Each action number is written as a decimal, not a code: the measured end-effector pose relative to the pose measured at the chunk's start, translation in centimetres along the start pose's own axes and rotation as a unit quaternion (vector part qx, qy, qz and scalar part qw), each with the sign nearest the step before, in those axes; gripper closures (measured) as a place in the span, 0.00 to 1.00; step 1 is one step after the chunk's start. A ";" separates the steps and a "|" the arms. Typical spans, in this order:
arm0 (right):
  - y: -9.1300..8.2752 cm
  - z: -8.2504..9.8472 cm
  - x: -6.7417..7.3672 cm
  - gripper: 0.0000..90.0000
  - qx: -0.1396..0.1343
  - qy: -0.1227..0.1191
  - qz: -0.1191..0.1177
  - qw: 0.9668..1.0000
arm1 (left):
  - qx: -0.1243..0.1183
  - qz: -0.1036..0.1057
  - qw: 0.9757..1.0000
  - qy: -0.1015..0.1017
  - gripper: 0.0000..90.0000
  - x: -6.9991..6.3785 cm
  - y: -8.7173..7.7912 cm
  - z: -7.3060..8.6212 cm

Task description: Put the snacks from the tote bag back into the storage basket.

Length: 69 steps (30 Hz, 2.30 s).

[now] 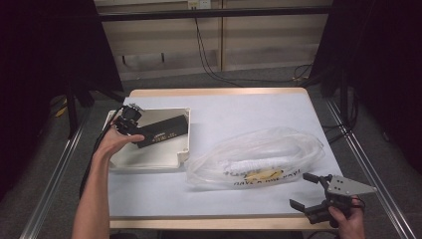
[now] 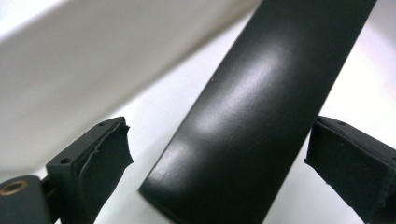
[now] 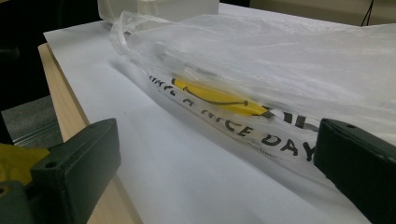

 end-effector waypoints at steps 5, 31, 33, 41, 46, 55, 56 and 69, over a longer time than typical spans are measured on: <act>0.1 0.0 0.0 0.00 0.000 -0.001 0.001 1.000 | -0.047 -0.017 0.999 -0.021 0.10 0.0 -1.9 0.2; 0.2 -0.3 0.0 0.01 -0.001 -0.004 0.003 1.000 | -0.113 0.001 0.993 -0.042 1.00 -4.2 -6.0 5.7; 0.3 -0.3 0.1 0.00 -0.001 -0.004 0.002 1.000 | -0.112 -0.002 0.993 -0.041 1.00 -4.1 -5.8 5.8; 0.4 -0.3 0.1 0.01 0.001 -0.004 0.006 1.000 | -0.085 -0.003 0.994 -0.070 1.00 -3.6 -2.6 5.6; 0.5 -0.3 -0.1 0.01 0.002 -0.002 0.007 1.000 | -0.074 0.000 0.994 -0.083 1.00 -3.7 -0.8 5.3; 0.6 -0.2 0.1 0.01 0.005 -0.001 0.003 1.000 | -0.082 -0.003 0.991 -0.103 1.00 -3.3 0.2 4.0; 0.6 -0.2 0.1 0.01 0.005 -0.001 0.000 1.000 | -0.081 0.003 0.991 -0.102 1.00 -3.4 0.4 3.9; 0.6 -0.2 0.1 0.01 0.008 -0.004 0.002 1.000 | -0.092 -0.014 0.992 -0.086 1.00 -3.6 1.0 2.0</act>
Point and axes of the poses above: each handheld gripper's, and its own axes: y roughly forward along the jaws, z roughly out of its underside, x roughly to its left, the point moved 3 cm from there along y, roughly forward along the jaws, and after that the axes turned 15 degrees about -z, right-handed, at the moved point
